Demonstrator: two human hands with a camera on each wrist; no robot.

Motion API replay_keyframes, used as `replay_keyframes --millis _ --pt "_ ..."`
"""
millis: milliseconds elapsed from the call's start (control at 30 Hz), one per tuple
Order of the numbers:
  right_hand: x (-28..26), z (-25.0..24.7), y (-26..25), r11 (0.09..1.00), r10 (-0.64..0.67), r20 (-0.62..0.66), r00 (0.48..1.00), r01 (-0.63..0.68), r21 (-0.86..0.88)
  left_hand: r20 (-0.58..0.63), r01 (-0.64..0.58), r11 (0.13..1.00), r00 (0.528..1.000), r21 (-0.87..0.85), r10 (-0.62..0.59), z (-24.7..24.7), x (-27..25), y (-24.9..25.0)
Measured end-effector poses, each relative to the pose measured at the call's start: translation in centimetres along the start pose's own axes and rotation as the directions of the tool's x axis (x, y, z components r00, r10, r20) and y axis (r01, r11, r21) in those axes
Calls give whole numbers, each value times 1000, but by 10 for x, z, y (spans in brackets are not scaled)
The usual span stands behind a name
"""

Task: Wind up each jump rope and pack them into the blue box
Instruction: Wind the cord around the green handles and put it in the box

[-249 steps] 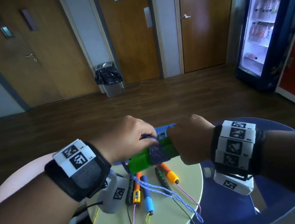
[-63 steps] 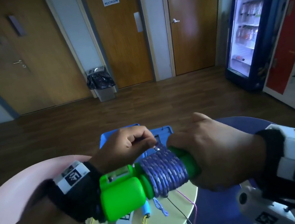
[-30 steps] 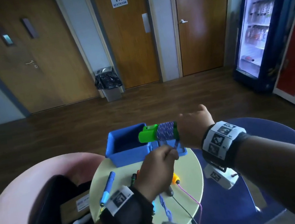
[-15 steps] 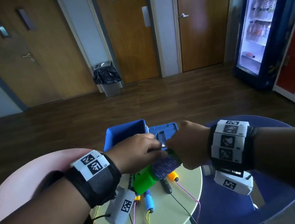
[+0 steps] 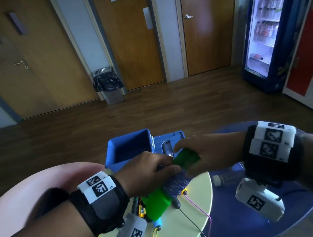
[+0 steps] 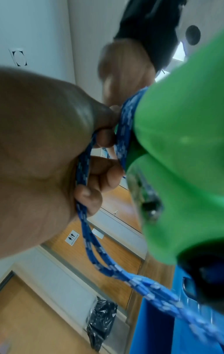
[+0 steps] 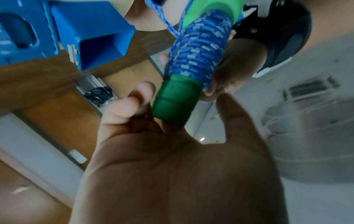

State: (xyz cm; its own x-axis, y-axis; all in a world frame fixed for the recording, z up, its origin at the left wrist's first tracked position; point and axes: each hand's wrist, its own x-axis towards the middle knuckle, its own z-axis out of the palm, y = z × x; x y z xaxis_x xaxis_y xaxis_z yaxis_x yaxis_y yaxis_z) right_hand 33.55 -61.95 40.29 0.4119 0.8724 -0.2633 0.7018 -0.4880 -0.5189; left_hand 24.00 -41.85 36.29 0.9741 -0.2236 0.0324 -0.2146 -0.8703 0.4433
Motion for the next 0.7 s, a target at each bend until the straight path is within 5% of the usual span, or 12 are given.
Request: replay_keyframes --millis 67,200,400,700 --pt "6 4 6 967 85 -68 994 -65 248 -50 -12 999 999 -40 10 -1 0 1" --pt "14 12 7 978 156 -142 978 -132 162 -64 -12 998 998 -55 8 -4 1 6" --pt "8 -2 8 998 53 -86 995 -50 35 -46 14 987 999 -158 -21 -4 -2 13" --pt "-25 -34 -9 909 -107 4 994 96 406 -95 -29 900 995 -434 -14 -29 -8 39"
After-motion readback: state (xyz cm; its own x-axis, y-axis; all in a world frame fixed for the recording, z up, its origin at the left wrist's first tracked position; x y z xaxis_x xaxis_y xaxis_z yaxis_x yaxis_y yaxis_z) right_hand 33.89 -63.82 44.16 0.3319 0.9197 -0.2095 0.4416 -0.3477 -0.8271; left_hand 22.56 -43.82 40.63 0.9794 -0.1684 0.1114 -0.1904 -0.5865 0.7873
